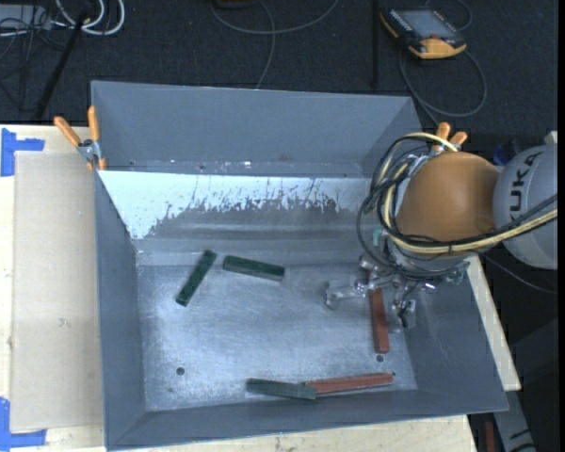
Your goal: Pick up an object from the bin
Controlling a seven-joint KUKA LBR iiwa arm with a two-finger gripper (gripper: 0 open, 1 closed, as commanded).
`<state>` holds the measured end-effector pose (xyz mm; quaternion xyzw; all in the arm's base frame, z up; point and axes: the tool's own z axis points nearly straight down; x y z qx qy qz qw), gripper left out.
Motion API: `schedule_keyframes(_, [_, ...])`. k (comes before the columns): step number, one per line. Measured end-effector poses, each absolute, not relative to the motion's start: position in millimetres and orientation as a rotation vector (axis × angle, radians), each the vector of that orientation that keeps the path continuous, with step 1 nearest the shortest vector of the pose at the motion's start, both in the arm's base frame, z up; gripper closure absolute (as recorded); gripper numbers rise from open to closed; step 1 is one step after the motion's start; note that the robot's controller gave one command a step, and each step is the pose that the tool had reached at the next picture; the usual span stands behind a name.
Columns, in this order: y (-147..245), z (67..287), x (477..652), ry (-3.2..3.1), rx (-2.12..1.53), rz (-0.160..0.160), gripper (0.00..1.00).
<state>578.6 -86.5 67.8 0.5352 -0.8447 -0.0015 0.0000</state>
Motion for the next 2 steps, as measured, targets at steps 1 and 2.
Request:
schedule_keyframes(1, [-86.6,67.8,578.6,-2.657,1.677,-0.005,1.00])
schedule_keyframes(2, [-85.9,155.7,580.8,-2.666,1.674,0.006,1.00])
